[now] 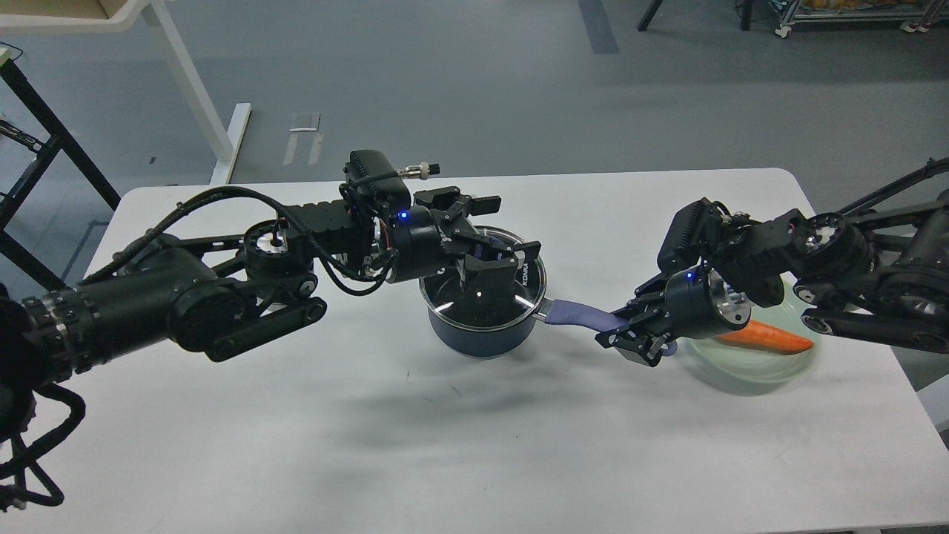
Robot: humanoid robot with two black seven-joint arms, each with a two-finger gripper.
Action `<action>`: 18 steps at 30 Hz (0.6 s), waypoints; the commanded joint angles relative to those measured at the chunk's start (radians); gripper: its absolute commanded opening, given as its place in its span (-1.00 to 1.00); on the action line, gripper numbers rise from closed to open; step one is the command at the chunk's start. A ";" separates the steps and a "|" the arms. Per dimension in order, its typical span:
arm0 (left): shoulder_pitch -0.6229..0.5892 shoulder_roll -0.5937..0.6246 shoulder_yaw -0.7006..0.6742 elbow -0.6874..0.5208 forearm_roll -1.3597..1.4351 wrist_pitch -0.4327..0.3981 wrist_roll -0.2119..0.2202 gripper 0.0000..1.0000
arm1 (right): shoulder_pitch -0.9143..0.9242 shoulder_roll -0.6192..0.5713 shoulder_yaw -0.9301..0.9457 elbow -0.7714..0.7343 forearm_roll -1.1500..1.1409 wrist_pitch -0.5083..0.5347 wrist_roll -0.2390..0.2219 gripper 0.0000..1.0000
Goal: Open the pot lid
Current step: 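Reach the left gripper over the pan to the purple lid knob, then close the left gripper on the purple lid knob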
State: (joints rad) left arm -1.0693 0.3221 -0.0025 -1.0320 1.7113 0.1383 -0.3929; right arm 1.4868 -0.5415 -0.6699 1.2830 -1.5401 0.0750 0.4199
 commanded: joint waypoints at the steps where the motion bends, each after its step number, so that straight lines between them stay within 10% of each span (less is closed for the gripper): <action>1: 0.000 -0.024 0.074 0.062 0.005 0.032 0.000 0.95 | 0.000 0.000 0.000 0.001 0.000 0.000 0.000 -0.52; 18: -0.001 -0.040 0.160 0.147 0.002 0.101 -0.001 0.95 | 0.001 0.002 0.000 0.004 0.000 0.000 0.000 -0.51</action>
State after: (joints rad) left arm -1.0754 0.2812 0.1567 -0.8858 1.7136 0.2366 -0.3913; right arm 1.4864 -0.5405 -0.6704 1.2871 -1.5402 0.0751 0.4206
